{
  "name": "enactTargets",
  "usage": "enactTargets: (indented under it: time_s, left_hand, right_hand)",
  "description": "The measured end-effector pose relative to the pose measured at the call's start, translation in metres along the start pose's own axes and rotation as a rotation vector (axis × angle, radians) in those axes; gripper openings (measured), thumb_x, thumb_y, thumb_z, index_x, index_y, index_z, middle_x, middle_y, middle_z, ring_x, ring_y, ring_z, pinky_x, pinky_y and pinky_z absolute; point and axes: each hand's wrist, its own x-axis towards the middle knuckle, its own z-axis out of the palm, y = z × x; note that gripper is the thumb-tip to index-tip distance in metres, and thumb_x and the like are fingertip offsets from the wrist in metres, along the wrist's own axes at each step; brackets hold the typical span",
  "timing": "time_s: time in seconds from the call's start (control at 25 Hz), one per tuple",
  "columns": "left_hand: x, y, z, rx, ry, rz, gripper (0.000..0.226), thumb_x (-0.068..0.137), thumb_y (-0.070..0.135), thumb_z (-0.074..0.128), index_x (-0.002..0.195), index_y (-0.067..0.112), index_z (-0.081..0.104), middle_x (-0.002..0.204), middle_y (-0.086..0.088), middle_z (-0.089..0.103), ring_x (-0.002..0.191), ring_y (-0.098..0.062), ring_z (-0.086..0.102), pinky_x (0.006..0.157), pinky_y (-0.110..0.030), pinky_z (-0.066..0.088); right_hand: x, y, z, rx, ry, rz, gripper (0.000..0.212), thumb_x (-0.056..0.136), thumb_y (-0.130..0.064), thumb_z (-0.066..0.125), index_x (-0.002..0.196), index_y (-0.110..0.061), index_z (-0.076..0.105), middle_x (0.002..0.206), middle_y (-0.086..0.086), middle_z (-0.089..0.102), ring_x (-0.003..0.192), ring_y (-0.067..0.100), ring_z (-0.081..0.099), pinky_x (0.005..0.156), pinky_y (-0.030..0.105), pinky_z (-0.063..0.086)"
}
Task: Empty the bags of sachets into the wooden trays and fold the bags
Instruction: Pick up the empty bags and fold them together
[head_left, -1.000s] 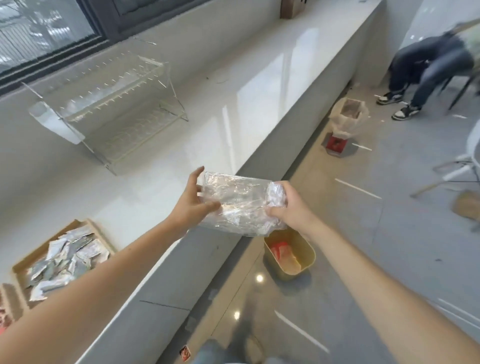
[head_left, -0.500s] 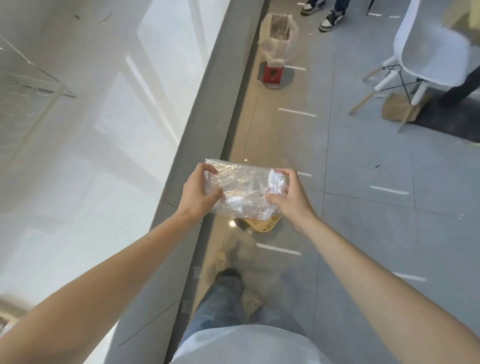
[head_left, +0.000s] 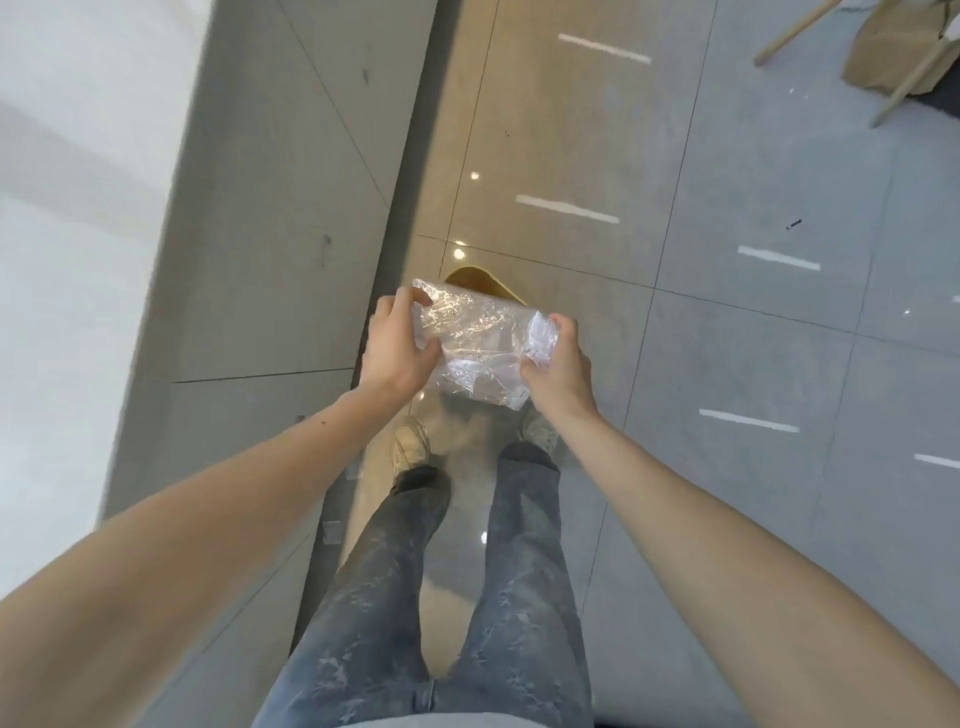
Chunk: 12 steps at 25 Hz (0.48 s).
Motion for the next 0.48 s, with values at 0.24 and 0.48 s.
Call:
enactTargets:
  time_s: [0.24,0.48]
  left_hand:
    - [0.081,-0.055,0.122,0.126,-0.086,-0.077,0.04,0.085,0.011,0.069,0.117,0.024,0.051,0.132,-0.005,0.049,0.121,-0.024,0.046,0.093,-0.031,0.039]
    - [0.155,-0.105,0.202,0.199,-0.137,-0.057,0.042,0.083,0.004,0.065,0.119,0.023,0.054,0.13,-0.007,0.044,0.105,-0.018,0.05,0.089,-0.022,0.041]
  right_hand:
    - [0.106,0.104,0.037,-0.086,-0.111,0.115,0.052,0.095,-0.01,0.057,0.141,-0.019,0.033,0.135,0.013,0.053,0.117,0.031,0.058,0.098,0.042,0.05]
    - [0.191,0.181,0.084,-0.126,-0.159,0.206,0.059,0.095,-0.014,0.058,0.147,-0.016,0.03,0.143,0.012,0.051,0.128,0.031,0.052,0.106,0.039,0.042]
